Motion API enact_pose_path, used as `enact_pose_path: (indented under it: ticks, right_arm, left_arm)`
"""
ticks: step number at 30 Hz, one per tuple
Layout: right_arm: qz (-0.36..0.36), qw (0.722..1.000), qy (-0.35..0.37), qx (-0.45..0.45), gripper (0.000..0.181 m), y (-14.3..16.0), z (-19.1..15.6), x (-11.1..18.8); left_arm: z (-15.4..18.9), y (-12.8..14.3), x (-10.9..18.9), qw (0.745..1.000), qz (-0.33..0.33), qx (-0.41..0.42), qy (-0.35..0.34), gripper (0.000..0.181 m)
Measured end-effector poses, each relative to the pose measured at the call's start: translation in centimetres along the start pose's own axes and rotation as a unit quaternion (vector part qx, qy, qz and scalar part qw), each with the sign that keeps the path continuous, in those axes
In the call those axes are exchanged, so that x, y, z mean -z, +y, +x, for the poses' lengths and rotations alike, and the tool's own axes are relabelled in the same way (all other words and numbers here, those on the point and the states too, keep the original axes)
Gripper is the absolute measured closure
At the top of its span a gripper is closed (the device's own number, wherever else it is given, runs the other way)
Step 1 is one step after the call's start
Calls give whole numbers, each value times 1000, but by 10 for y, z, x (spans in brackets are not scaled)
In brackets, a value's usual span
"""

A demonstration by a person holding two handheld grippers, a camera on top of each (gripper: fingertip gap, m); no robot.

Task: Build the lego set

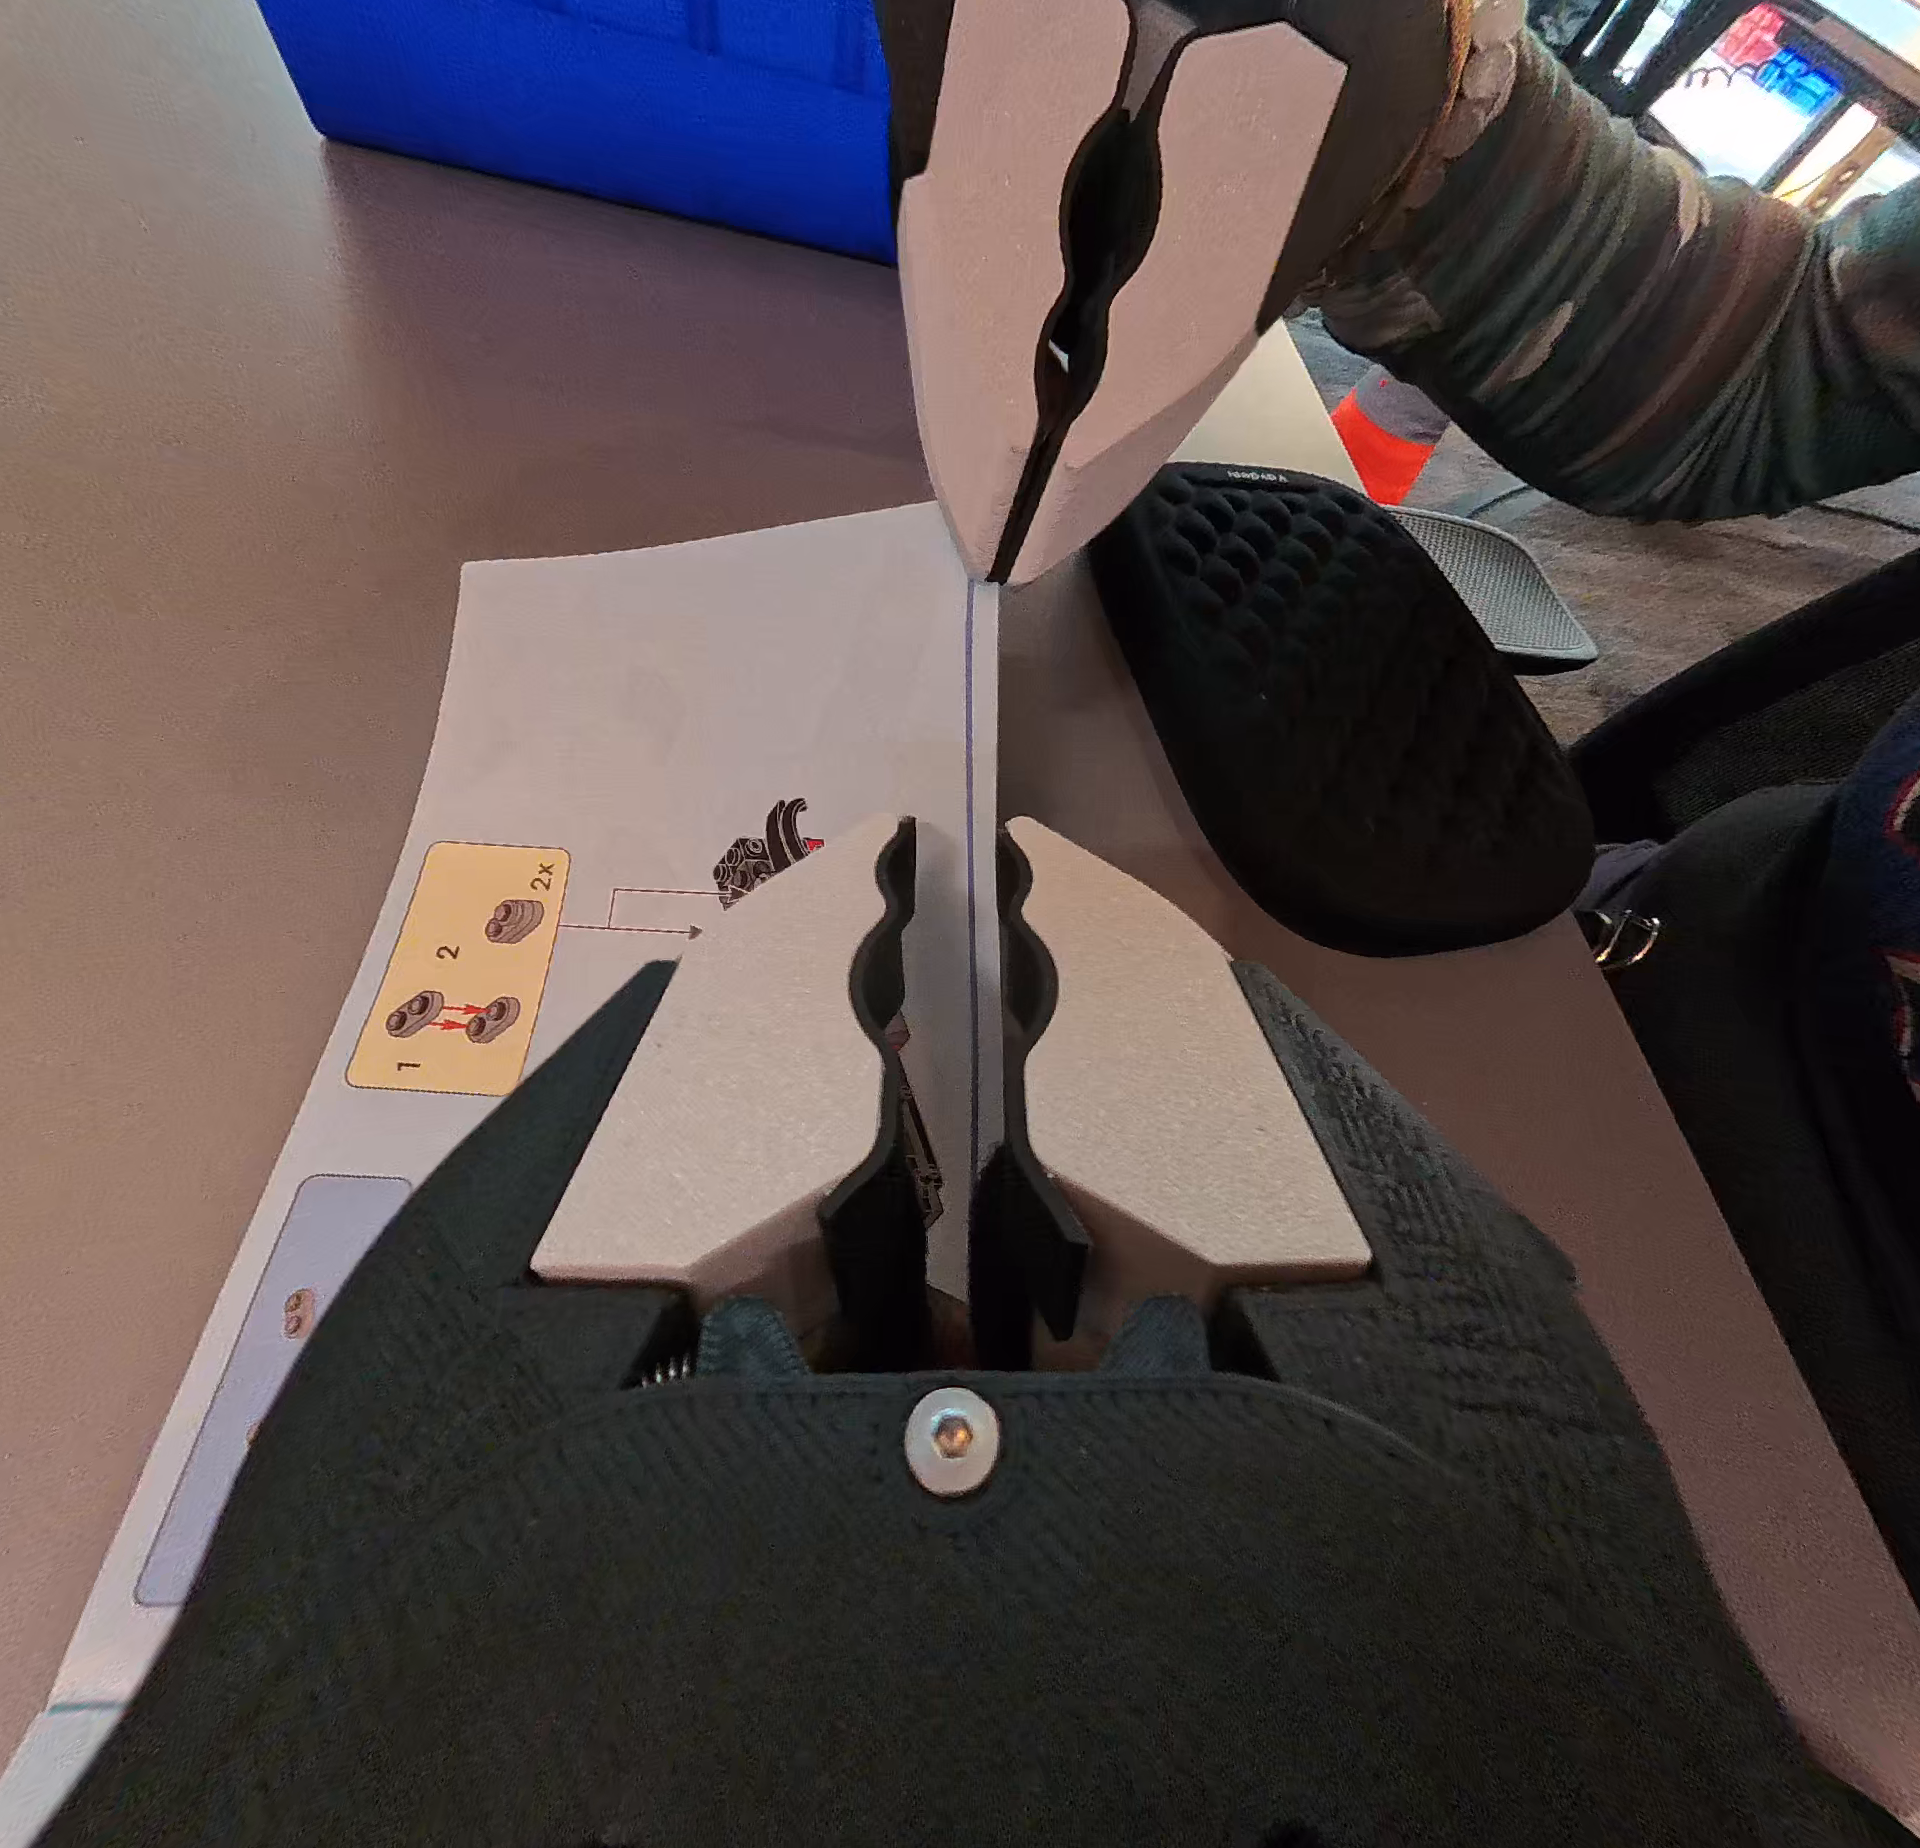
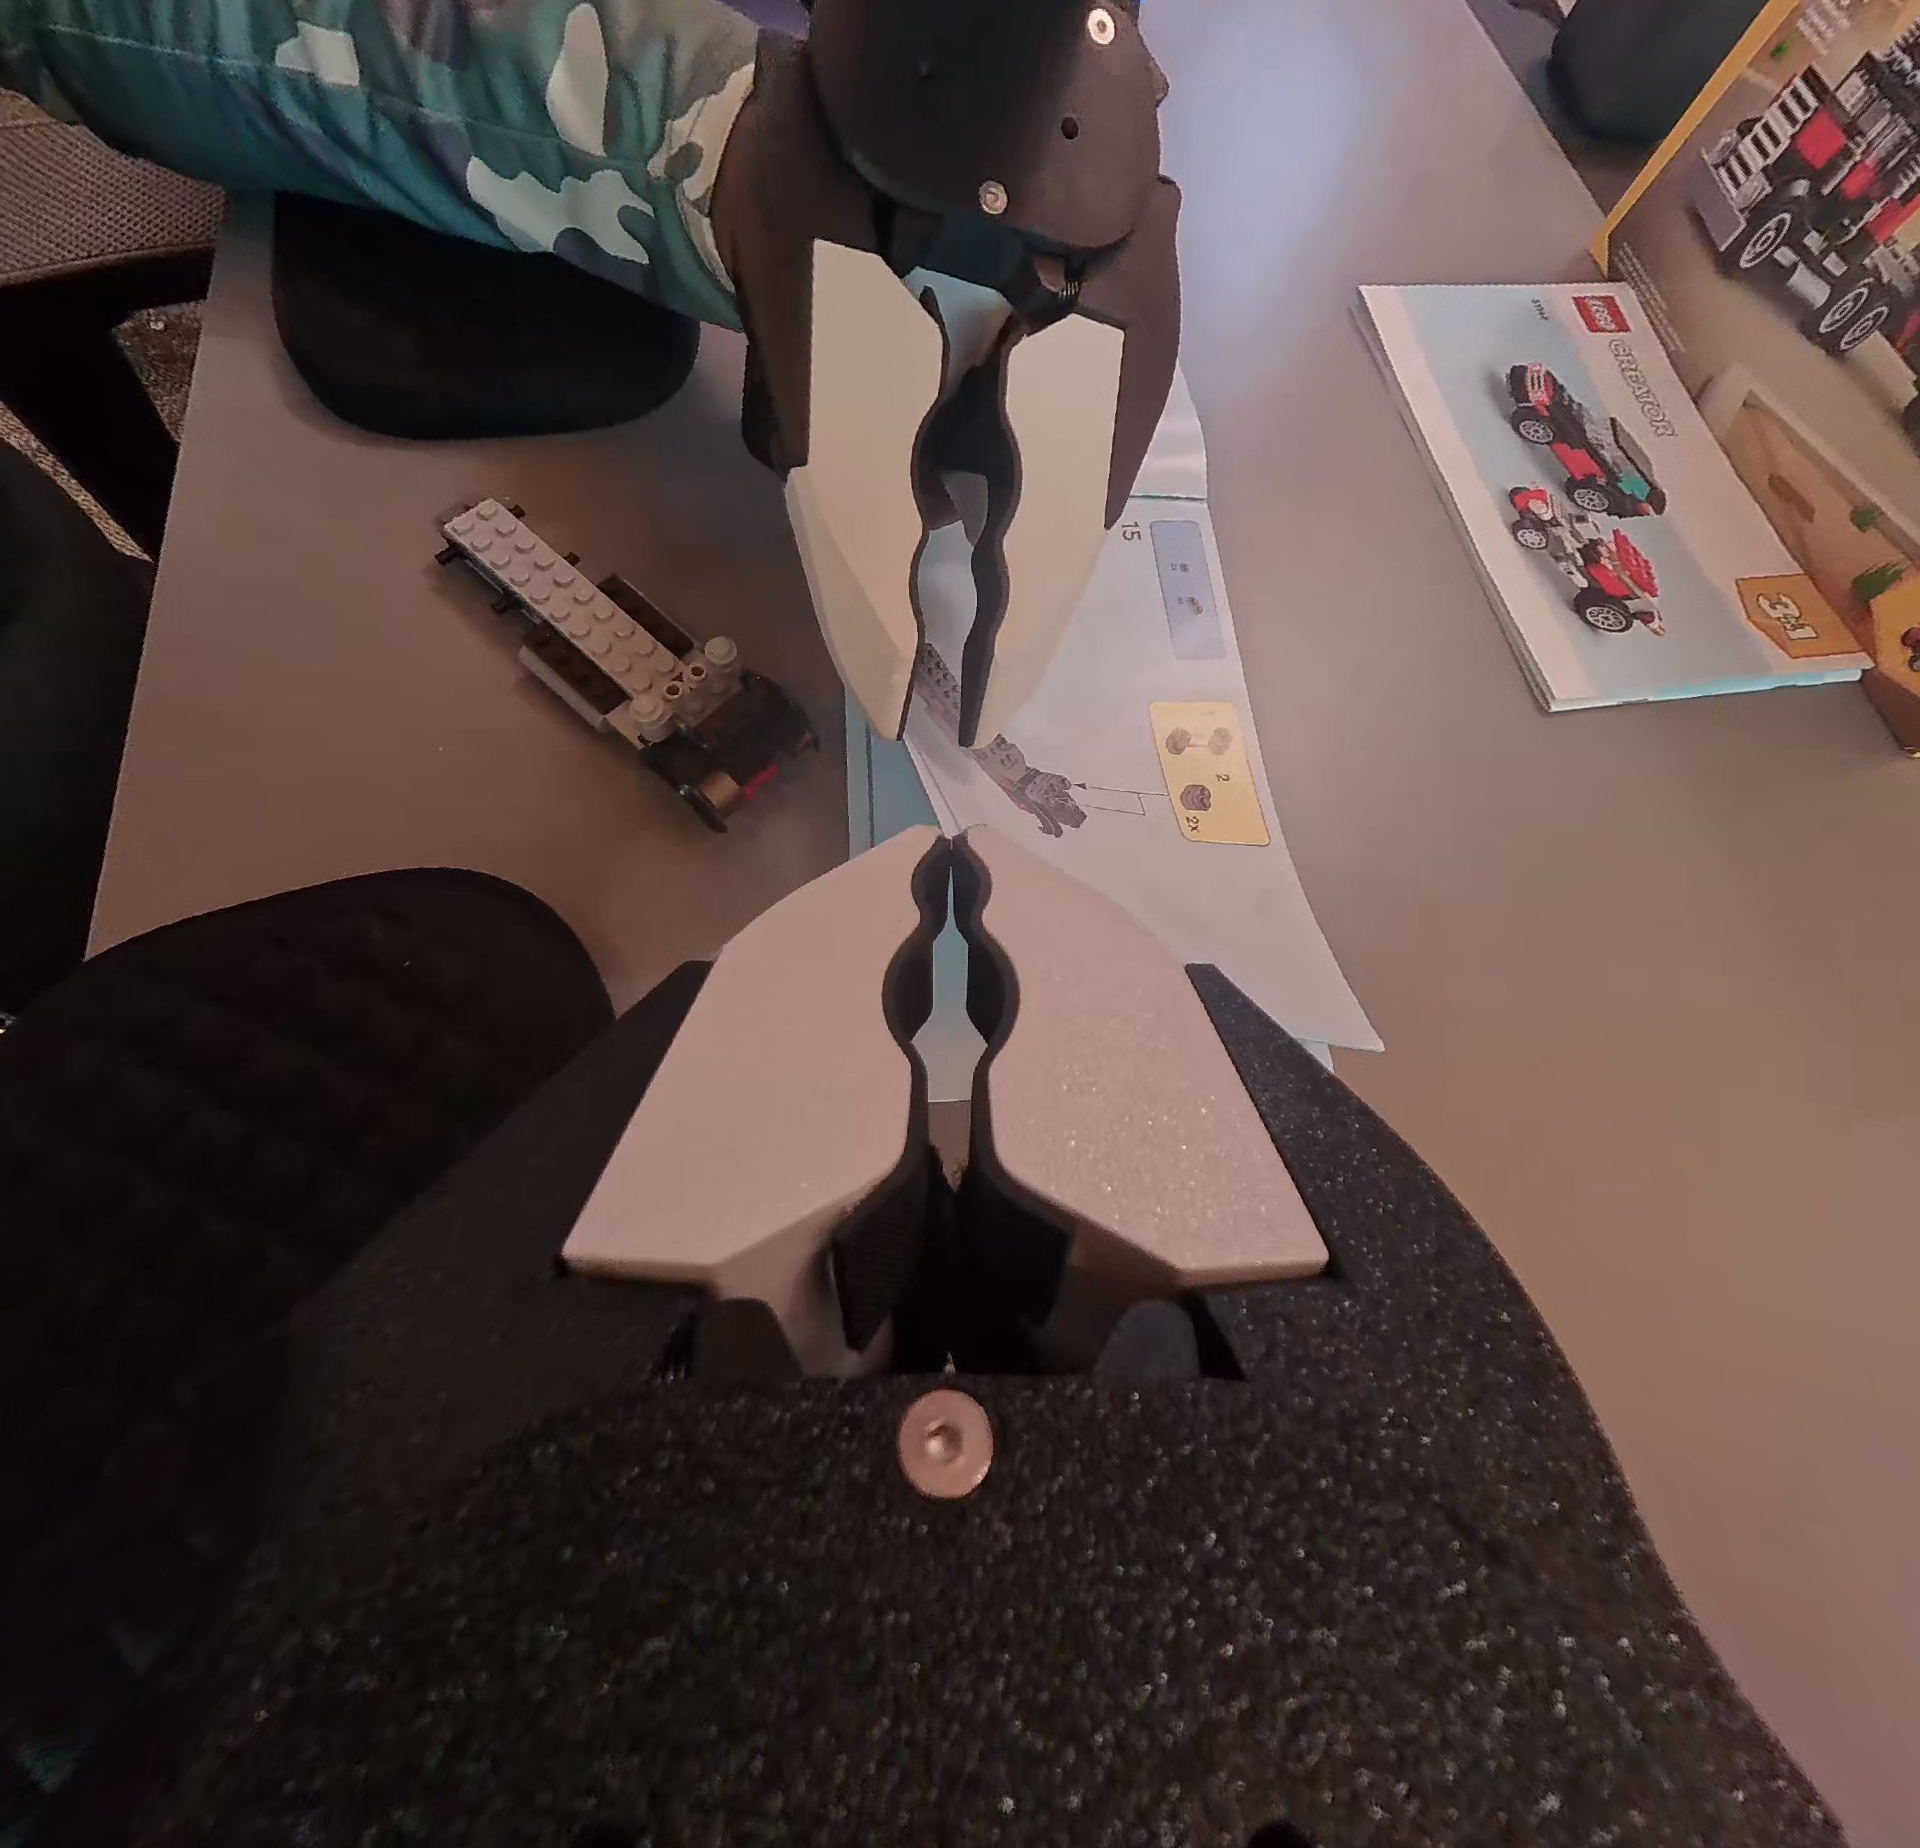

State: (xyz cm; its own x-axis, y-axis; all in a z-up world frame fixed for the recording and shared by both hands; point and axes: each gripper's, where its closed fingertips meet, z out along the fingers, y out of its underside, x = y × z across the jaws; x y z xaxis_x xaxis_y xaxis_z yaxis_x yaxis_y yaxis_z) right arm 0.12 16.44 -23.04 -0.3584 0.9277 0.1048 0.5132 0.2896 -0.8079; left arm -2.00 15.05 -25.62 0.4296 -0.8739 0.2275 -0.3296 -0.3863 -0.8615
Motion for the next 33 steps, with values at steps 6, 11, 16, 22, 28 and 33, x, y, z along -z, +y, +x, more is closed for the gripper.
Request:
enact_pose_path:
  ticks: [6,11,16,22,28,33]
  right_arm:
    - [1,1000,-2,0,181,2,-2,-1]
    - [2,1000,-3,1,181,2,-3,-1]
    - [2,1000,-2,1,181,3,-3,0]
    - [2,1000,-4,3,181,4,-4,0]
    - [4,1000,-6,7,181,4,-5,-1]
    - [4,1000,-8,8,181,4,-6,-1]
  left_arm:
    - [1,3,-2,1000,-4,20,15,167]
    - [2,4,-2,999,-3,33,25,167]
    - [3,2,-2,999,1,33,28,168]
    - [4,1,-1,998,6,43,38,171]
    - [5,2,-1,997,9,58,50,171]
    - [6,3,-1,996,9,71,60,170]
